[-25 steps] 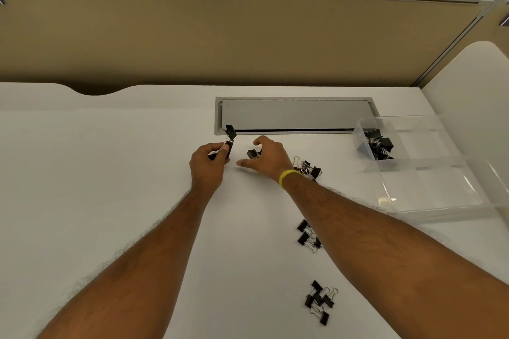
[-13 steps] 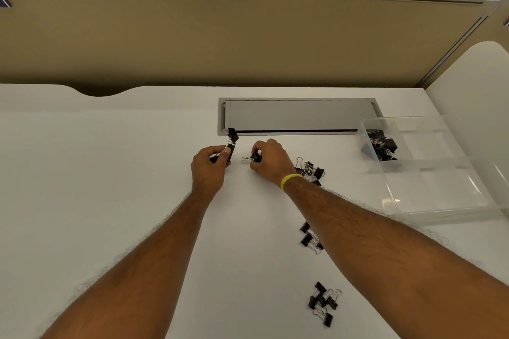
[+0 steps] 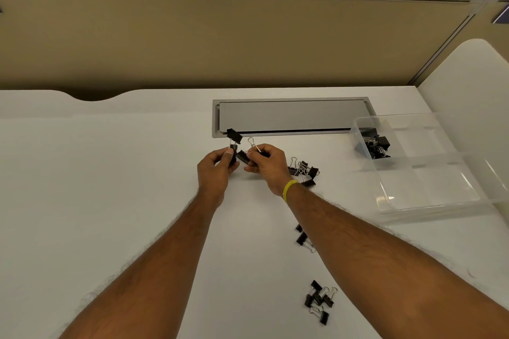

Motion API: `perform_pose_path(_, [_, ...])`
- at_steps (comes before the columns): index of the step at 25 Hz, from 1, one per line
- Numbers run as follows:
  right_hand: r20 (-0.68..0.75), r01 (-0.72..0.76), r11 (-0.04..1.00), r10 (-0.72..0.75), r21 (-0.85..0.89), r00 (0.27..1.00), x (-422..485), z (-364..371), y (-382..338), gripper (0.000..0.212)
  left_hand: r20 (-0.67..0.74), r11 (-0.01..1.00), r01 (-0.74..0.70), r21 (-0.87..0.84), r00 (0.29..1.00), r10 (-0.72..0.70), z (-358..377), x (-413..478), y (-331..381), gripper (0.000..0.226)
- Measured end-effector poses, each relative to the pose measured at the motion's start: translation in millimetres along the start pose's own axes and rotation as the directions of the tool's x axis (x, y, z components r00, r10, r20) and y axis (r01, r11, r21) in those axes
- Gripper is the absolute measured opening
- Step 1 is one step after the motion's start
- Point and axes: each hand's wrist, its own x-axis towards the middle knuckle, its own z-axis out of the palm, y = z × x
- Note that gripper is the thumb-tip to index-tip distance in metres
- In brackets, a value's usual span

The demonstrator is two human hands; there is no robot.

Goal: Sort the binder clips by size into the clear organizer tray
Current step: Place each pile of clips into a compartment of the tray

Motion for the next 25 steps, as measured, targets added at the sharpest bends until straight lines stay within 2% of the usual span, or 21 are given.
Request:
perform_pose_path(3, [-0.001, -0.060, 0.996, 0.060, 0.059, 0.998, -3.6, -2.1, -0.1, 0.007, 0.005, 0.999, 0.020, -0.033, 1.000, -0.020, -0.8, -2.7, 1.1, 0.009])
perform_pose_path(7, [-0.011, -0.126, 0.949, 0.135, 0.290, 0.991, -11.5, -1.6, -3.4, 0.015, 0.069, 0.988, 0.071, -0.139, 0.996, -0.062, 5.7, -10.3, 6.5, 0.010])
perform_pose_path(11, [-0.097, -0.076, 0.860, 0.144, 0.504, 0.985, -22.3, -0.5, -19.6, 0.012, 0.185, 0.993, 0.051, -0.103, 0.982, -0.032, 25.4, -26.5, 12.4, 0.014])
perform_pose_path(16, [-0.222, 0.013, 0.916, 0.083, 0.402, 0.972, -34.1, -28.8, -44.5, 0.042, 0.330, 0.978, -0.143, 0.151, 0.940, 0.086, 63.3, -55.0, 14.0, 0.018])
perform_pose_path(21, [-0.358, 0.128, 0.860, 0.068, 0.495, 0.931, -52.8, -83.5, -70.4, 0.031, 0.423, 0.928, -0.280, 0.244, 0.892, 0.158, 122.1, -90.3, 11.9, 0.014])
perform_pose_path(25, [-0.400, 0.224, 0.760, 0.051, 0.610, 0.915, -64.3, -140.5, -88.6, 0.020, 0.473, 0.929, -0.293, 0.227, 0.867, 0.158, 183.4, -113.0, 0.2, 0.013])
